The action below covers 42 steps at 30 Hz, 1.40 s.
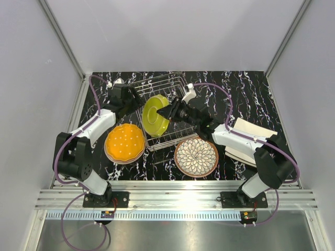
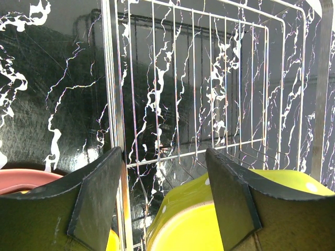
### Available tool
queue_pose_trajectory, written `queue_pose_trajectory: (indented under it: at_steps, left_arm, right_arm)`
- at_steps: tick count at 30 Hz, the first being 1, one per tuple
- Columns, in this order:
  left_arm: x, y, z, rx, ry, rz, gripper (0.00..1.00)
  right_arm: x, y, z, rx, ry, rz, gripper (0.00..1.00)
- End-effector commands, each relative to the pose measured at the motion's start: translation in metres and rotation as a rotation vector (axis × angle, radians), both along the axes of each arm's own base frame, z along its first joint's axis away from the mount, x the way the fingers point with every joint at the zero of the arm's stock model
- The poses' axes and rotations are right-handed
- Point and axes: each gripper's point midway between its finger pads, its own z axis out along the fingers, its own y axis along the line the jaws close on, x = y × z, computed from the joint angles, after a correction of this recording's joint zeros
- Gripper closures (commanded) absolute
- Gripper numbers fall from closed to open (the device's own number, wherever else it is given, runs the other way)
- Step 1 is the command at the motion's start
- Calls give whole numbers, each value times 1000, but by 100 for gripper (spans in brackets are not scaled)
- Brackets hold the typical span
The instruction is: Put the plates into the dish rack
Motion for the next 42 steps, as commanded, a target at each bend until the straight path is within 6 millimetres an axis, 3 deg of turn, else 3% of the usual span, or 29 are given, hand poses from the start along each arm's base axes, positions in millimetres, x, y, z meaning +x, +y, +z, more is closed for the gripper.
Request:
queue_pose_trajectory:
  at_steps: [1, 14, 30, 42]
  left_arm:
    - [12, -16, 22, -54, -74, -33, 33]
    - [9, -11, 24, -32, -74, -25, 26]
    - [12, -10, 34, -36, -82, -16, 2]
    - [23, -7, 45, -38, -96, -6, 1]
  right_arm:
    - [-9, 6, 106, 229, -202, 48, 100]
    - [-14, 1, 116, 219, -214, 48, 100]
    - [-16, -4, 130, 215, -238, 39, 100]
    - [-13, 2, 139, 230, -246, 55, 100]
